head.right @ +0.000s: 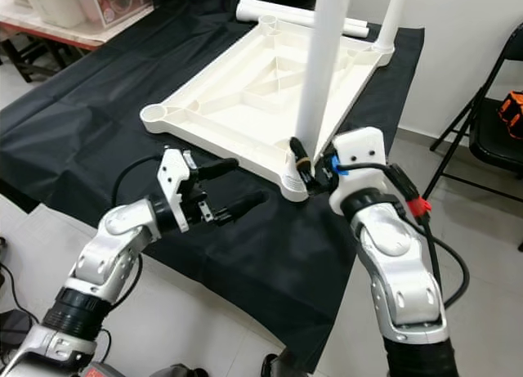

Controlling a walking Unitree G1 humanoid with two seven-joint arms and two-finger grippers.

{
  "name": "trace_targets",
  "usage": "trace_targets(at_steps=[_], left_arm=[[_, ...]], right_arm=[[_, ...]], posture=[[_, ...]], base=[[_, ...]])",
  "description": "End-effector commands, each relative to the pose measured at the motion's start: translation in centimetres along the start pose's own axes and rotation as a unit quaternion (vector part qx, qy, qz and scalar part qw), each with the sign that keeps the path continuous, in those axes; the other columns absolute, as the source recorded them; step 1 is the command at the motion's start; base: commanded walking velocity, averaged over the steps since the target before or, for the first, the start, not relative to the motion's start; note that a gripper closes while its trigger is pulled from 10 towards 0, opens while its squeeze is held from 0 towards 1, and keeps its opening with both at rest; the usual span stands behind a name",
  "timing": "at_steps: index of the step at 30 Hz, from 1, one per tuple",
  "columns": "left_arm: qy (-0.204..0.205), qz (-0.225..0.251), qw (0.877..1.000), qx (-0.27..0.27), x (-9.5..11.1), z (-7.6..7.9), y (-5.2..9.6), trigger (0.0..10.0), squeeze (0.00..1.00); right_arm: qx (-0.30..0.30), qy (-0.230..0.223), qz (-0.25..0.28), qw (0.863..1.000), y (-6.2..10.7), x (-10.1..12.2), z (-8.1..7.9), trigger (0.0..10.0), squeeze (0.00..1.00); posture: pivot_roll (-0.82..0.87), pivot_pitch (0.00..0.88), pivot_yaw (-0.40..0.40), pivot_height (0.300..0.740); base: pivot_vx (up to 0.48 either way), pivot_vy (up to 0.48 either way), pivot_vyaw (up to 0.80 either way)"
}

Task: Building children table

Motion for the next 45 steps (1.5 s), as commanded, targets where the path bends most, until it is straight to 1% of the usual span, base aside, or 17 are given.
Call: trace_targets(at_steps=[1,6,7,9,11,12,13,14,15,17,24,27,31,36,39,42,45], left_arm=[[0.0,-0.001,1.0,0.01,0.0,-0.3,0.9,10.0,0.0],[-0.001,-0.002,1.0,0.025,-0.1,-0.7,1.5,10.0,0.0],[0.002,-0.003,0.999,0.052,-0.2,-1.4,2.5,10.0,0.0],[0.003,-0.004,0.998,0.059,-0.3,-1.6,2.7,10.0,0.0],[0.005,-0.001,0.998,0.065,-0.2,-1.7,2.8,10.0,0.0],[0.005,-0.001,0.998,0.065,-0.2,-1.7,2.8,10.0,0.0],[0.004,0.001,0.998,0.066,-0.2,-1.6,2.7,10.0,0.0],[0.004,0.001,0.998,0.066,-0.2,-1.6,2.7,10.0,0.0],[0.004,0.002,0.998,0.067,-0.1,-1.6,2.6,10.0,0.0],[0.004,0.003,0.998,0.068,-0.1,-1.6,2.5,10.0,0.0],[0.003,0.004,0.998,0.067,0.0,-1.4,2.4,10.0,0.0],[0.003,0.002,0.998,0.067,0.0,-1.3,2.4,10.0,0.0],[0.006,0.002,0.998,0.062,0.0,-1.2,2.5,10.0,0.0],[0.012,0.003,0.998,0.054,-0.1,-0.8,2.4,10.0,0.0],[0.015,0.005,0.998,0.065,-0.1,-0.9,2.6,10.0,0.0],[0.015,0.004,0.997,0.07,-0.2,-0.9,2.7,10.0,0.0],[0.02,-0.001,0.997,0.079,-0.8,-0.6,3.2,10.0,0.0]], right_arm=[[-0.032,0.011,-0.02,0.999,0.4,-1.2,1.3,10.0,0.0],[-0.046,0.016,-0.031,0.998,0.6,-1.9,2.0,10.0,0.0],[-0.051,0.008,-0.044,0.998,0.8,-3.0,2.4,10.0,0.0],[-0.046,-0.001,-0.046,0.998,0.8,-3.2,2.3,10.0,0.0],[0.0,-0.02,-0.028,0.999,0.5,-2.7,0.9,10.0,0.0],[0.0,-0.02,-0.028,0.999,0.5,-2.7,0.9,10.0,0.0],[0.051,-0.039,-0.013,0.998,0.6,-2.1,-0.7,10.0,0.0],[0.051,-0.039,-0.013,0.998,0.6,-2.1,-0.7,10.0,0.0],[0.083,-0.041,-0.002,0.996,0.6,-1.7,-1.7,10.0,0.0],[0.105,-0.05,0.003,0.993,0.7,-1.5,-2.3,10.0,0.0],[0.133,-0.063,-0.004,0.989,1.3,-1.7,-2.8,10.0,0.0],[0.164,-0.067,-0.012,0.984,2.0,-2.1,-3.4,10.0,0.0],[0.163,-0.064,-0.016,0.984,2.3,-2.4,-3.1,10.0,0.0],[0.115,-0.055,-0.021,0.992,2.1,-2.9,-1.3,10.0,0.0],[0.108,-0.058,-0.029,0.992,2.3,-3.3,-0.8,10.0,0.0],[0.113,-0.06,-0.033,0.991,2.5,-3.5,-1.0,10.0,0.0],[0.14,-0.06,-0.044,0.987,3.6,-4.1,-2.5,10.0,0.0]], posture=[[-0.1,0.143,0.008,0.74],[-0.1,0.141,0.009,0.74],[-0.1,0.139,0.009,0.74],[-0.1,0.139,0.009,0.74],[-0.1,0.139,0.006,0.74],[-0.1,0.139,0.006,0.74],[-0.1,0.14,0.005,0.74],[-0.1,0.14,0.005,0.74],[-0.1,0.14,0.006,0.74],[-0.1,0.14,0.005,0.74],[-0.1,0.145,0.009,0.74],[-0.1,0.146,0.01,0.74],[-0.1,0.147,0.011,0.74],[-0.1,0.145,0.011,0.74],[-0.1,0.146,0.01,0.74],[-0.1,0.146,0.01,0.74],[-0.1,0.145,0.011,0.74]], base=[[0.0,0.0,0.0],[0.0,0.0,0.0],[0.0,0.0,0.0],[0.0,0.0,0.0],[0.0,0.0,0.0],[0.0,0.0,0.0],[0.0,0.0,0.0],[0.0,0.0,0.0],[0.0,0.0,0.0],[0.0,0.0,0.0],[0.0,0.0,0.0],[0.0,0.0,0.0],[0.0,0.0,0.0],[0.0,0.0,0.0],[0.0,0.0,0.0],[0.0,0.0,0.0],[0.0,0.0,0.0]])
Point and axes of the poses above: a point about 5 cm out from each wrist's last joint towards the gripper, its own y axis pointing back from the gripper into the wrist, its own x axis along the axis of the wrist's last joint, z = x × y, the point moved 4 cm from there along -y, pointing out of the wrist towards the gripper, and after that the axes turned 6 degrees about y, right-handed, at the moved point
